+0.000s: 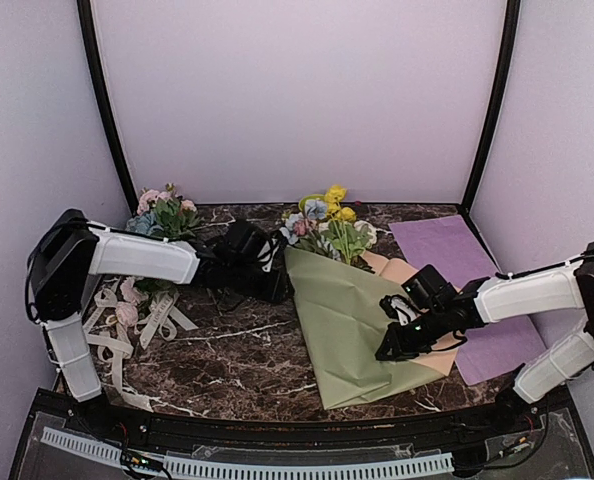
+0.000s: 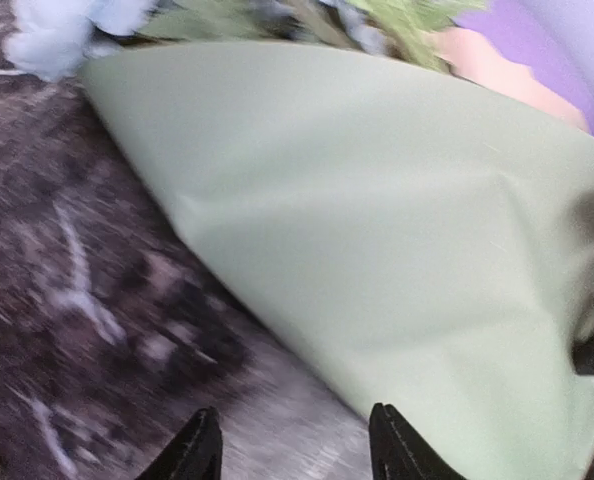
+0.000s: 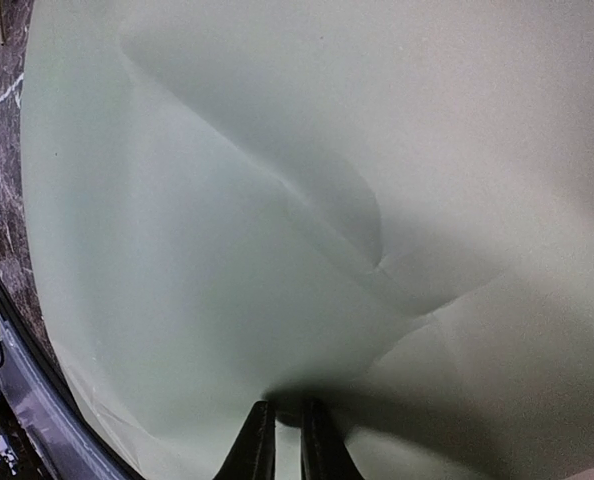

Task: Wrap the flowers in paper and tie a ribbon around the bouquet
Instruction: Press the fold line of the 2/3-folded wrapping paper.

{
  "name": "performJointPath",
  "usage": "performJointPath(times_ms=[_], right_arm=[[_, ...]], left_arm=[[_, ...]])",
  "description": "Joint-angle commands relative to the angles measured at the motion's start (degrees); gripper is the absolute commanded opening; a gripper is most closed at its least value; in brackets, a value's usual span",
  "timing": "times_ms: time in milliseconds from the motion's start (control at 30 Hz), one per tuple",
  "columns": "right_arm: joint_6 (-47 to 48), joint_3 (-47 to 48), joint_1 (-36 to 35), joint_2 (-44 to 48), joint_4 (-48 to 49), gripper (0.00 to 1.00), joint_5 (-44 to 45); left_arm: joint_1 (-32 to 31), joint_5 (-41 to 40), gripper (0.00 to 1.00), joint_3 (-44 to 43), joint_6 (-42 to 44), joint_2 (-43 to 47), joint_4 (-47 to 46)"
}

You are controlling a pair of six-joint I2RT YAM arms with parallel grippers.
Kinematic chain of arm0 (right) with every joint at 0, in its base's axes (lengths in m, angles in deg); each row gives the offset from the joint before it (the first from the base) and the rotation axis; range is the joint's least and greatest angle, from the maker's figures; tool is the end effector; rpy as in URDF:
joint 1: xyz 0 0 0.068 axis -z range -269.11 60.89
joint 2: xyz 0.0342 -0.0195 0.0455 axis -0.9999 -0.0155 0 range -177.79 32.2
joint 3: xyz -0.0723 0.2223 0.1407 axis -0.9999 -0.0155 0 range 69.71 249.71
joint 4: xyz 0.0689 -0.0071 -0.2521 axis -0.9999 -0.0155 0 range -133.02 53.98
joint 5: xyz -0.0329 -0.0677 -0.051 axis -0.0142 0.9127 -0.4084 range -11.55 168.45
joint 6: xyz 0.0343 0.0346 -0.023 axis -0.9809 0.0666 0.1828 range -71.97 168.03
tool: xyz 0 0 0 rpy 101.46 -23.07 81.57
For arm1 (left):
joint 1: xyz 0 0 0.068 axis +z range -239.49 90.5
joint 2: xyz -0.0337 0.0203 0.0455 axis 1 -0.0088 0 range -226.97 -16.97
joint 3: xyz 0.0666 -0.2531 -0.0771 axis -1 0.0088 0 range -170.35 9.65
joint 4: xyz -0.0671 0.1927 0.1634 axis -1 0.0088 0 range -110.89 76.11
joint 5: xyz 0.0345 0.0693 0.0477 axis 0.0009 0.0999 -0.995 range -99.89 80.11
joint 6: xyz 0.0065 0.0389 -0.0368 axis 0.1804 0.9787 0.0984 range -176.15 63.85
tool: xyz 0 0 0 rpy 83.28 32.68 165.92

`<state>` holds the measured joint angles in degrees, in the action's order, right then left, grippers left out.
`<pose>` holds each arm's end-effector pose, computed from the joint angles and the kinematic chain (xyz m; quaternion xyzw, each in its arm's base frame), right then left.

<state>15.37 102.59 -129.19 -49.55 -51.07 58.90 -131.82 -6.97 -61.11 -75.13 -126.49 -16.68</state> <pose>0.1728 0.1608 0.1332 -0.1003 0.9556 0.2650 0.0810 0.3070 -0.2821 0.1811 0.1954 0.8956 -0.2234 0.3312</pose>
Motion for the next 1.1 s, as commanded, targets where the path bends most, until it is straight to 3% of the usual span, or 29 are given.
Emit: performJointPath(times_ms=[0,133,300,500,667,800,867,1067], right_arm=[[0.5,-3.1,-0.1,-2.0,-5.2,0.11,2.8],[0.9,-4.3,-0.1,-2.2,-3.3,0.11,2.1],[1.2,-4.6,-0.1,-2.6,-2.1,0.11,2.3],[1.6,-4.0,-0.1,-3.2,-1.7,0.11,2.3],[2.2,-2.9,-0.1,-4.0,-2.4,0.11,2.4],[2.8,-1.9,-0.1,-4.3,-3.4,0.11,2.5],[3.1,-1.6,-0.1,-4.5,-3.8,0.11,2.6],[3.4,-1.8,-0.1,-5.0,-4.1,0.11,2.6]], left_arm=[[-7.2,4.7,0.56,11.5,-13.9,10.1,-7.2],[-11.8,10.2,0.63,20.0,-23.5,11.2,-18.0],[-12.8,14.0,0.66,22.6,-31.8,5.4,-25.3],[-13.0,14.6,0.62,22.4,-32.9,2.1,-28.1],[-12.9,17.0,0.53,20.2,-32.8,-2.6,-30.3],[-12.7,15.2,0.34,20.9,-33.4,-2.2,-29.4],[-12.6,14.6,0.29,21.4,-33.7,-1.8,-29.2],[-12.6,12.4,0.26,22.5,-34.1,-0.4,-28.3]])
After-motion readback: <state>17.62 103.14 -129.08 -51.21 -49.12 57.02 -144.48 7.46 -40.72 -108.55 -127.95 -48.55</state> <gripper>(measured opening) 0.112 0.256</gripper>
